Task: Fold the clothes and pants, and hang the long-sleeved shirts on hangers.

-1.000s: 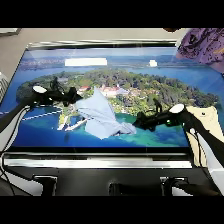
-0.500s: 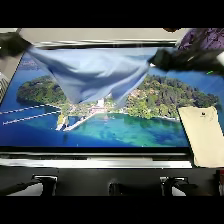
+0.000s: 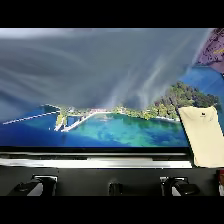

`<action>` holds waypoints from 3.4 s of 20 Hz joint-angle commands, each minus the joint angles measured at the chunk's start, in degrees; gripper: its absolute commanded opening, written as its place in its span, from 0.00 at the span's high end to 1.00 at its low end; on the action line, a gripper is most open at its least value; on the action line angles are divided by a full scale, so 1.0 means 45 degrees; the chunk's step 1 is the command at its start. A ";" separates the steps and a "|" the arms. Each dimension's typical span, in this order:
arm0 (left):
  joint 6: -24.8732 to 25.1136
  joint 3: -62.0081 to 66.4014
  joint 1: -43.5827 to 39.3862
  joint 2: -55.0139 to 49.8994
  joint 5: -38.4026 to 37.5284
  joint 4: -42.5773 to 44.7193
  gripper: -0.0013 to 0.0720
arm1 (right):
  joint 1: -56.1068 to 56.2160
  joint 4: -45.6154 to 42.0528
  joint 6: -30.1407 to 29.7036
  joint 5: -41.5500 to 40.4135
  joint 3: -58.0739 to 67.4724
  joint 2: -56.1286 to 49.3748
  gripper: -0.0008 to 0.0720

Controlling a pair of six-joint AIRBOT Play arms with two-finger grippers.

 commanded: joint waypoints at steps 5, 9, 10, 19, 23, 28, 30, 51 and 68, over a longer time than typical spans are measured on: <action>0.0199 -0.0646 0.0010 -0.2011 -0.0685 0.0165 0.96 | -0.0010 -0.0607 0.1409 0.1200 0.0078 -0.1593 0.95; 0.1943 -0.0665 -0.0019 -0.6494 -0.0452 -0.2147 0.96 | -0.0010 -0.0602 0.1972 0.2506 -0.0087 -0.5149 0.95; 0.2079 -0.0665 -0.0117 -0.7757 -0.0165 -0.2395 0.96 | -0.0005 -0.0578 0.2035 0.2623 -0.0296 -0.6047 0.95; 0.1982 -0.0661 -0.2006 -1.3954 0.3531 -0.2676 0.95 | -0.0010 -0.0243 0.2735 -0.0597 -0.0729 -1.2910 0.95; 0.1035 -0.0223 -0.1821 -1.3969 0.2545 -0.2671 0.39 | -0.0010 0.0160 0.2705 -0.1253 -0.0724 -1.3551 0.95; 0.1059 0.0277 0.0160 -1.2191 -0.0879 -0.2472 0.14 | -0.1156 0.0107 0.1695 0.0257 -0.0670 -1.2478 0.57; 0.1161 0.0136 0.1209 -1.1220 -0.2618 -0.1991 0.14 | -0.2414 0.0112 0.0899 0.1583 -0.0675 -1.2094 0.55; 0.0801 -0.6193 0.3502 -0.6392 -0.3225 -0.1851 0.14 | -0.3351 0.3886 -0.4381 0.2293 -0.0884 -1.6354 0.42; 0.0364 -1.3867 0.4265 -0.3546 -0.1627 -0.3507 0.15 | -0.2851 0.0015 -0.2093 0.3521 -0.0879 -1.3323 0.95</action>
